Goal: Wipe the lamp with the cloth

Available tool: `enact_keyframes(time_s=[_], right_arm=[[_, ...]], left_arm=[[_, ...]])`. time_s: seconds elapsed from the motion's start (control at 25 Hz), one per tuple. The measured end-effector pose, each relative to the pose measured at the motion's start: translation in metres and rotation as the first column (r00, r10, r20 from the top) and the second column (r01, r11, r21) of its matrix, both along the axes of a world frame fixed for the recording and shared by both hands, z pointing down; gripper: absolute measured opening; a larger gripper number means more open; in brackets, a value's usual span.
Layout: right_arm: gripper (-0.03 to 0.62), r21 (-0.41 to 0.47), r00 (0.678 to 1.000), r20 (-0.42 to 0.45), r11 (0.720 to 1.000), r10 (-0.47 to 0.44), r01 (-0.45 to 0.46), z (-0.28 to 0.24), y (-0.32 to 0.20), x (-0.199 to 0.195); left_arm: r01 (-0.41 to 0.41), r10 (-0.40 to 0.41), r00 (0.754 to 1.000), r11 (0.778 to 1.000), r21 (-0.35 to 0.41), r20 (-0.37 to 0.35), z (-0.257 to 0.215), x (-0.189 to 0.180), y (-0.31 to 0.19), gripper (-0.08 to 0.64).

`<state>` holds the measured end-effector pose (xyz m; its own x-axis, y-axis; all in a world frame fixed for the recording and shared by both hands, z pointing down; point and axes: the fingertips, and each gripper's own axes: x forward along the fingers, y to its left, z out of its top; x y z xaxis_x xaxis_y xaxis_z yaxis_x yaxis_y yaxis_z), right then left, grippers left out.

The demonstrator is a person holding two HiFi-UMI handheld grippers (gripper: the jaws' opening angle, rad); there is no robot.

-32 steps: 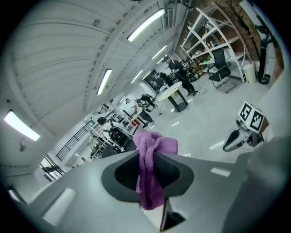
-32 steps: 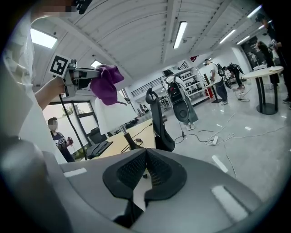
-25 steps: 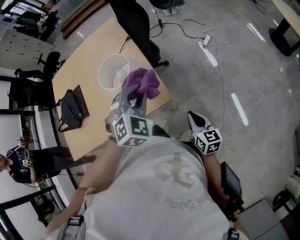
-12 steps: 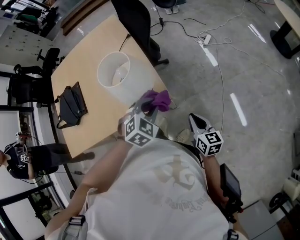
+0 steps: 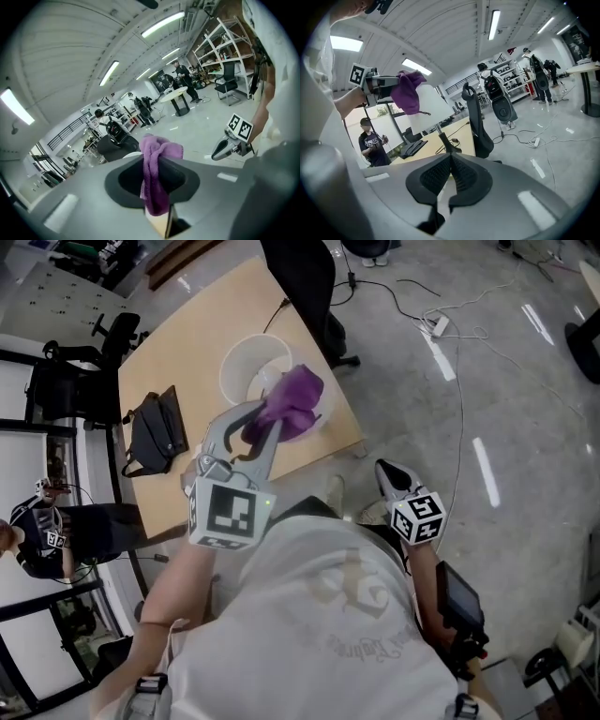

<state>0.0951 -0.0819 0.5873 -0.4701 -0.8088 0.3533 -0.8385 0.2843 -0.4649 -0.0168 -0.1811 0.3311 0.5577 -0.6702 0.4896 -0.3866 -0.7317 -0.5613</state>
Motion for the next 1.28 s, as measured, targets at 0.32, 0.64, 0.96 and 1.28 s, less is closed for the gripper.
enact_keyframes(time_s=[0.32, 0.64, 0.96, 1.28], right_arm=[[0.012, -0.008, 0.999, -0.038, 0.999, 0.033, -0.033, -0.001, -0.002, -0.001], [0.012, 0.002, 0.997, -0.033, 0.998, 0.07, -0.07, 0.014, -0.023, -0.043], [0.012, -0.02, 0.992, -0.114, 0.998, 0.053, -0.055, -0.018, -0.014, -0.062], [0.012, 0.003, 0.986, -0.164, 1.0, 0.025, -0.025, -0.03, -0.019, -0.081]], left_arm=[[-0.054, 0.055, 0.998, 0.995, -0.079, 0.01, 0.068, 0.0, 0.006, 0.069], [-0.104, 0.116, 0.993, 0.958, -0.268, 0.033, 0.173, -0.035, 0.017, 0.069], [-0.176, 0.148, 0.942, 0.982, -0.067, -0.301, 0.045, -0.034, 0.021, 0.069], [-0.17, 0.215, 0.948, 0.966, 0.196, -0.234, -0.021, -0.072, -0.006, 0.069]])
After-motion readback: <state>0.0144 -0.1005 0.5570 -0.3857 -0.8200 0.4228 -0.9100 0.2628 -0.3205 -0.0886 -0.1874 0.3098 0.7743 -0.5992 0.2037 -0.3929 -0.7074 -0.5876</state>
